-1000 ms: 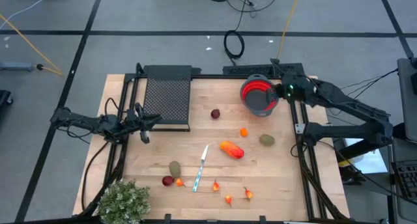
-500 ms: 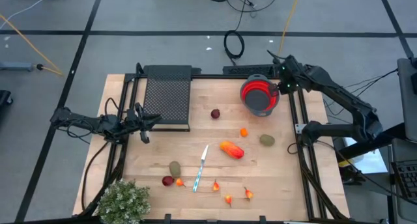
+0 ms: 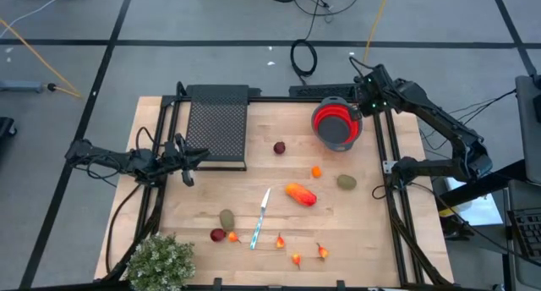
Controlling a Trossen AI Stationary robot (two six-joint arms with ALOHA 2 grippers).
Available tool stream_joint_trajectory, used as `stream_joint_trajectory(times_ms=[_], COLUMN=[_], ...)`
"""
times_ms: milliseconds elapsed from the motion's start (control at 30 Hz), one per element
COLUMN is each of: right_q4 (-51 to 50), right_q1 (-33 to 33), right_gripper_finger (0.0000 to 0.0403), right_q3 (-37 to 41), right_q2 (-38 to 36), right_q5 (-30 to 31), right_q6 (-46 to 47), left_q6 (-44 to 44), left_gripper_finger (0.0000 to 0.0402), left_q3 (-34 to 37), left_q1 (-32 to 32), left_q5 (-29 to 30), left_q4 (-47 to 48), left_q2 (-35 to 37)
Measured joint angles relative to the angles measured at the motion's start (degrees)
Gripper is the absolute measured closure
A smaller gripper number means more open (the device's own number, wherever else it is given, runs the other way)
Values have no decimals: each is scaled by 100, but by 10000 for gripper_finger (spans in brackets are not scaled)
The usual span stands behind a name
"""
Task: Pick & Place Fruit
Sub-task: Put the red strainer bowl on the shelf
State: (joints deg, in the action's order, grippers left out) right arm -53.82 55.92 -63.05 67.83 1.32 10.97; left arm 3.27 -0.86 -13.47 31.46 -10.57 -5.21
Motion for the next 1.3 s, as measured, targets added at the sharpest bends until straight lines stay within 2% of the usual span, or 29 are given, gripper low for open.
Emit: stream_joint_trajectory(times_ms=[267, 633, 800, 1033, 1300], right_q4=[166, 41, -120, -129, -131], right_q1=[0, 0, 0, 0, 0], right_gripper_finger=[311, 188, 146, 114, 116], right_q3=[0, 0, 0, 0, 0], right_q2=[0, 0, 51, 48, 48], right_q5=[0, 52, 337, 315, 313], right_q6=[-776, -696, -580, -616, -577], left_q6=[0, -2, -2, -2, -2], left_gripper_finger=[350, 350, 350, 350, 350], left_q3=[-2, 0, -2, 0, -2], left_q1=[0, 0, 0, 0, 0], left_q5=[0, 0, 0, 2, 0], left_q4=[0, 0, 0, 0, -2], left_q2=[0, 0, 0, 0, 0])
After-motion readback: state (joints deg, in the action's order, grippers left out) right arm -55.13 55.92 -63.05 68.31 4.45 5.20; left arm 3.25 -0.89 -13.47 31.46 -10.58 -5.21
